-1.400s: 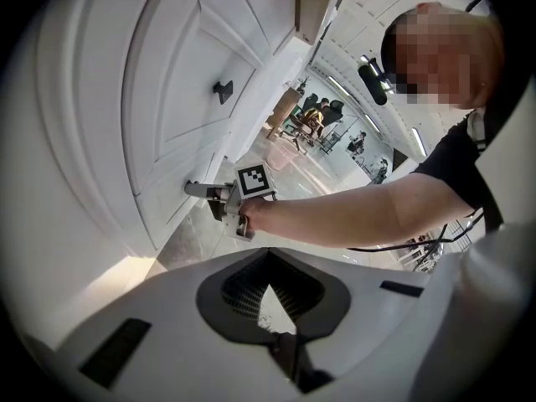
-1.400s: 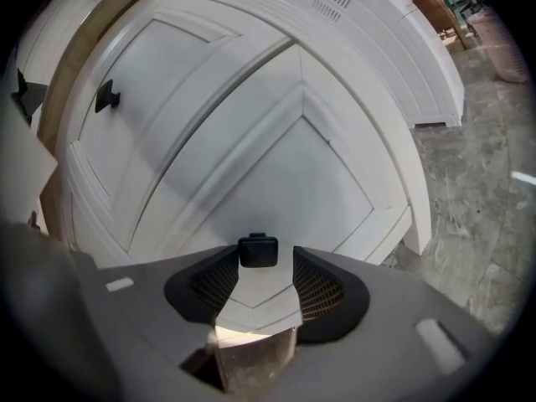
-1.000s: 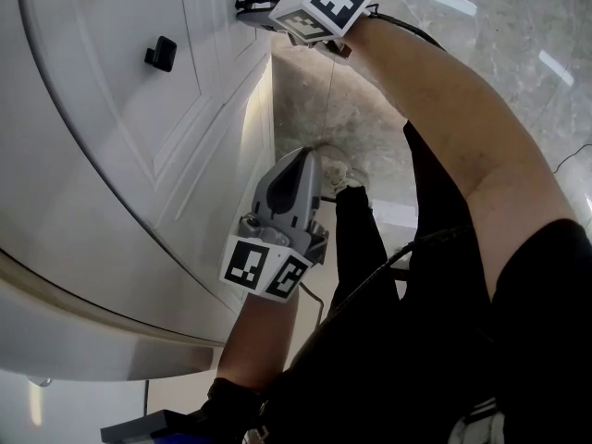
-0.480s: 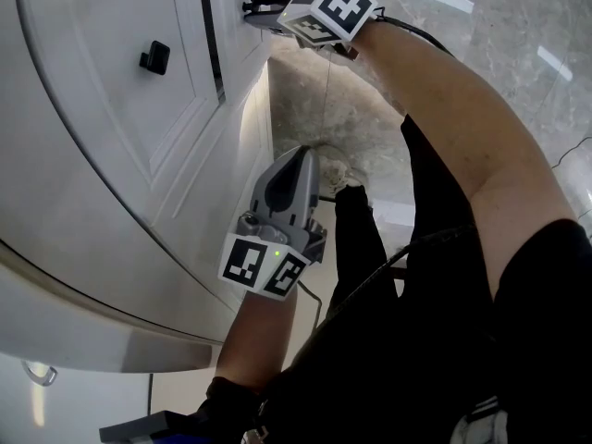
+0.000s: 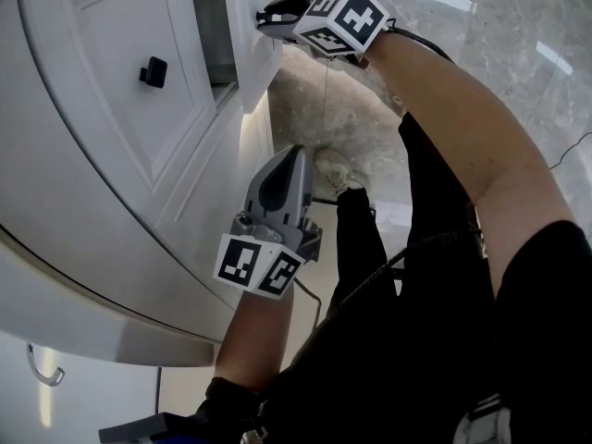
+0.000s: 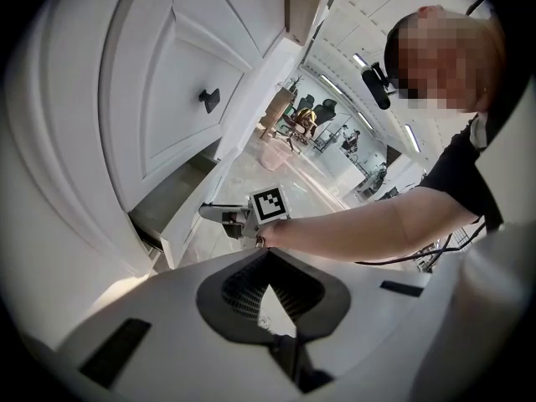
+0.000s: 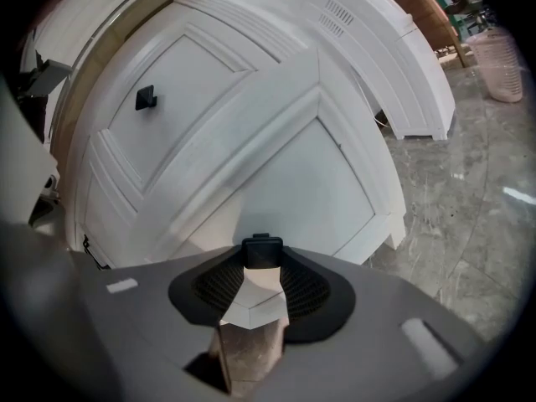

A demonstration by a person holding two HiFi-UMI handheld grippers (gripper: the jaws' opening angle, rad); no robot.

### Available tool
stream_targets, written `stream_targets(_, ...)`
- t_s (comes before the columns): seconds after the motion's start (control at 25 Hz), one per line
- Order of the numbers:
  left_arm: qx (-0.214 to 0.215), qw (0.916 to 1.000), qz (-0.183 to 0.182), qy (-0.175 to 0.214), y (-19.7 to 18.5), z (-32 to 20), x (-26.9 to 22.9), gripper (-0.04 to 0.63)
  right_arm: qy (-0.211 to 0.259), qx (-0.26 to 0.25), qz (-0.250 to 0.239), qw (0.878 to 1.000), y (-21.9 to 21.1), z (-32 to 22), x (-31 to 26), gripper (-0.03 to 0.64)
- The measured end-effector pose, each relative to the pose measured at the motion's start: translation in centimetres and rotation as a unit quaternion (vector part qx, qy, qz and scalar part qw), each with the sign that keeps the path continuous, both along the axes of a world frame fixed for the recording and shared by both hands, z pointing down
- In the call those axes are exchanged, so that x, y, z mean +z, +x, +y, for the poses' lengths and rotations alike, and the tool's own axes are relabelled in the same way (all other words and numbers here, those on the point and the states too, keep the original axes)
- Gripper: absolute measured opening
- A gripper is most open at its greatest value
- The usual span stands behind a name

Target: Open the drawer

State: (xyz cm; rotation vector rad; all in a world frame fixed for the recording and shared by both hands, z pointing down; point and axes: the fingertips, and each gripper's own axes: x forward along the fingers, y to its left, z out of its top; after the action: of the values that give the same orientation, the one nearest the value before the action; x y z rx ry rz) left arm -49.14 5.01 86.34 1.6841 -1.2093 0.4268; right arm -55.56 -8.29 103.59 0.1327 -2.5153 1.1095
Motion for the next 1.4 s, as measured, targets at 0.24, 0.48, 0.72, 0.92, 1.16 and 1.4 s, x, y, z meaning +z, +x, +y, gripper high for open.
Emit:
stream_targets(0.24,0.003,1.0,-0.006,0.003,-0.3,-0.8,-0.1,-0.009,0.013,-0.007,0.005,1.0,1.6,0.3,0.0,0.132)
stream_targets(0.48,0.015,0.9999,-0.007,0.005,0.4,-1.1,0.0,-0.009,0.028,-0.006,0.011,1.0,3.5,0.4,0.1,0.132)
stream_targets(0.72,0.023,0.9997,-0.011,0.004,1.7,-0.9,-0.3,-0.009,0.03,-0.003,0.009,0.999,4.7,0.9,-0.1,0.132)
stream_targets(0.92,0.027,0.9996,-0.011,0.006,2.3,-1.3,-0.5,-0.009,0.028,0.0,0.01,1.0,5.6,1.1,0.0,0.132)
stream_targets(1.16,0.036,0.9992,-0.013,0.009,3.4,-1.4,-0.7,-0.009,0.031,0.002,0.008,0.999,7.2,1.3,0.0,0.132)
stream_targets(1.4,0.048,0.9986,-0.018,0.009,3.7,-1.3,-0.7,-0.009,0.029,0.009,0.006,1.0,8.7,1.6,0.0,0.132)
